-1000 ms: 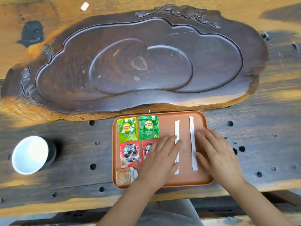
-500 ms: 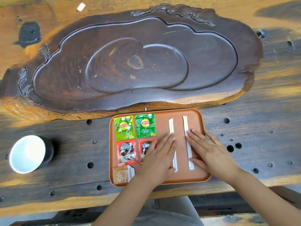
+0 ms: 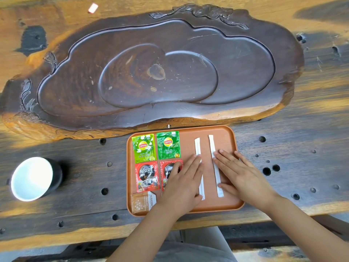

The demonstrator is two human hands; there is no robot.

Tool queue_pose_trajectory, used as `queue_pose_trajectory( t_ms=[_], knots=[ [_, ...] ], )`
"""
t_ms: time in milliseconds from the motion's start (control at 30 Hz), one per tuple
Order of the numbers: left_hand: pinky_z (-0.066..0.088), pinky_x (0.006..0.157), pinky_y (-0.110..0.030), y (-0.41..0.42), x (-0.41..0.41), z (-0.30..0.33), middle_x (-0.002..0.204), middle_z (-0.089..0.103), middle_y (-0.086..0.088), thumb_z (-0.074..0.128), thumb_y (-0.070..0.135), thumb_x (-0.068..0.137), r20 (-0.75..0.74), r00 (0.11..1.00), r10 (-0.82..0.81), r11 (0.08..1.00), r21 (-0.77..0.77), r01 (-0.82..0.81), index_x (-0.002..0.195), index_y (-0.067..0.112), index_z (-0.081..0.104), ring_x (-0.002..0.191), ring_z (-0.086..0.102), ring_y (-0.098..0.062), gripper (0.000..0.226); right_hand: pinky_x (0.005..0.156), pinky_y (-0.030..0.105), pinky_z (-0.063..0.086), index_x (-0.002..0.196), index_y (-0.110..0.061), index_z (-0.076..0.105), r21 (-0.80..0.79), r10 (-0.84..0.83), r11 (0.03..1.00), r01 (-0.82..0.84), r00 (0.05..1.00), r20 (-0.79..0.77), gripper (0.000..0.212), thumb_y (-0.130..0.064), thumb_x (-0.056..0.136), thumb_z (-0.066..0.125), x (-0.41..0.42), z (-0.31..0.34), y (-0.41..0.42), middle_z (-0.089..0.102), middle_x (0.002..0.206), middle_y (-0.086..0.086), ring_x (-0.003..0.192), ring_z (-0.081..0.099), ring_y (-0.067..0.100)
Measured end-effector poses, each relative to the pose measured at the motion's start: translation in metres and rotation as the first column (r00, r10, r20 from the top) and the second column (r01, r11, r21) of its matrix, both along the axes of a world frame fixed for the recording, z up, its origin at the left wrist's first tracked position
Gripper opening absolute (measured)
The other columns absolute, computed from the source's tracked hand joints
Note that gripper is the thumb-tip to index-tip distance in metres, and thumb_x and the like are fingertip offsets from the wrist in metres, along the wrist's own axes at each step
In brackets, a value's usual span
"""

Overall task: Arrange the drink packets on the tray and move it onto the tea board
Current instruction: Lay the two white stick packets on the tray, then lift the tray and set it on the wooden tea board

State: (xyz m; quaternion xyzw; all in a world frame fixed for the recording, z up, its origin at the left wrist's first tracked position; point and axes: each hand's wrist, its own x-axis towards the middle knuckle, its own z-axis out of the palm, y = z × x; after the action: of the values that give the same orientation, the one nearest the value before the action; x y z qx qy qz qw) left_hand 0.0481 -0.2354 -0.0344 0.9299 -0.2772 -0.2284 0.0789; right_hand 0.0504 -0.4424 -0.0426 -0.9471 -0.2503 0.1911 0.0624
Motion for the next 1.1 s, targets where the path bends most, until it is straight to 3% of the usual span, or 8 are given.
queue_pose_trajectory(
  t_ms=[200,333,467,567,667,767,933,1100],
  knots=[
    [0.033,0.104,-0.045,0.0,-0.001,0.003,0.144,0.042,-0.008,0.072,0.048,0.059,0.039,0.999,0.028,0.999,-0.035,-0.027,0.131,0.013,0.047,0.135,0.033,-0.02,0.084,0.115,0.036,0.015,0.134,-0.013,0.048,0.091,-0.029,0.996,0.021,0.995,0.095,0.062,-0.049,0.084,0.045,-0.001,0.0,-0.003,0.042,0.145,0.002,0.137,0.03,0.014],
    [0.013,0.109,-0.034,0.022,0.001,0.03,0.143,0.042,0.001,0.054,0.043,0.078,0.102,0.959,0.264,0.94,-0.252,-0.231,0.133,0.022,0.043,0.131,0.027,-0.01,0.059,0.101,0.041,0.038,0.124,-0.01,0.057,0.257,-0.332,0.923,0.286,0.93,0.159,0.051,-0.043,0.085,0.047,0.0,0.011,-0.01,0.056,0.131,0.007,0.123,0.046,0.023],
    [0.036,0.098,-0.045,0.078,0.004,0.039,0.124,0.058,-0.006,0.059,0.019,0.083,0.12,0.711,0.693,0.71,-0.282,-0.645,0.121,0.014,0.055,0.116,0.05,-0.023,0.039,0.075,0.04,0.051,0.119,-0.005,0.058,0.264,-0.593,0.785,0.56,0.803,0.06,0.042,-0.032,0.086,0.057,0.0,0.014,-0.015,0.06,0.11,0.013,0.1,0.055,0.029],
    [0.045,0.085,-0.042,0.112,0.003,0.031,0.115,0.058,-0.009,0.058,0.019,0.086,0.013,0.545,0.839,0.542,-0.124,-0.831,0.12,0.011,0.054,0.104,0.055,-0.025,0.035,0.064,0.037,0.052,0.12,-0.006,0.057,0.153,-0.681,0.707,0.69,0.723,-0.115,0.04,-0.023,0.084,0.063,0.004,0.013,-0.013,0.059,0.105,0.013,0.084,0.059,0.027],
    [0.047,0.07,-0.031,0.122,-0.001,0.024,0.101,0.061,-0.007,0.053,0.021,0.09,-0.176,0.453,0.874,0.447,-0.074,-0.892,0.111,0.01,0.06,0.087,0.058,-0.017,0.025,0.061,0.03,0.044,0.117,-0.006,0.058,0.109,-0.699,0.685,0.72,0.692,-0.179,0.036,-0.019,0.084,0.062,0.006,0.012,-0.008,0.062,0.097,0.012,0.077,0.054,0.021],
    [0.042,0.056,-0.02,0.123,-0.003,0.024,0.083,0.063,0.002,0.052,0.014,0.09,-0.262,0.443,0.858,0.434,-0.095,-0.896,0.104,0.013,0.063,0.072,0.056,-0.005,0.018,0.054,0.028,0.041,0.113,-0.006,0.059,0.105,-0.699,0.675,0.73,0.679,-0.224,0.032,-0.012,0.081,0.061,0.003,0.014,0.0,0.063,0.084,0.01,0.071,0.056,0.023],
    [0.04,0.054,-0.017,0.126,-0.004,0.021,0.08,0.061,0.008,0.055,0.002,0.086,-0.329,0.35,0.877,0.334,-0.104,-0.937,0.101,0.016,0.062,0.075,0.059,-0.007,0.022,0.049,0.024,0.039,0.113,-0.008,0.06,0.142,-0.72,0.627,0.766,0.64,-0.268,0.04,0.006,0.076,0.053,-0.002,0.019,0.006,0.059,0.074,0.008,0.065,0.052,0.021],
    [0.04,0.054,-0.014,0.128,-0.007,0.032,0.08,0.062,0.006,0.054,-0.001,0.086,-0.357,0.328,0.875,0.299,-0.136,-0.945,0.099,0.017,0.063,0.071,0.059,-0.005,0.024,0.056,0.032,0.046,0.115,-0.008,0.062,0.166,-0.739,0.583,0.795,0.604,-0.298,0.041,0.006,0.078,0.053,-0.008,0.032,0.009,0.064,0.079,0.013,0.07,0.056,0.025]
  ],
)
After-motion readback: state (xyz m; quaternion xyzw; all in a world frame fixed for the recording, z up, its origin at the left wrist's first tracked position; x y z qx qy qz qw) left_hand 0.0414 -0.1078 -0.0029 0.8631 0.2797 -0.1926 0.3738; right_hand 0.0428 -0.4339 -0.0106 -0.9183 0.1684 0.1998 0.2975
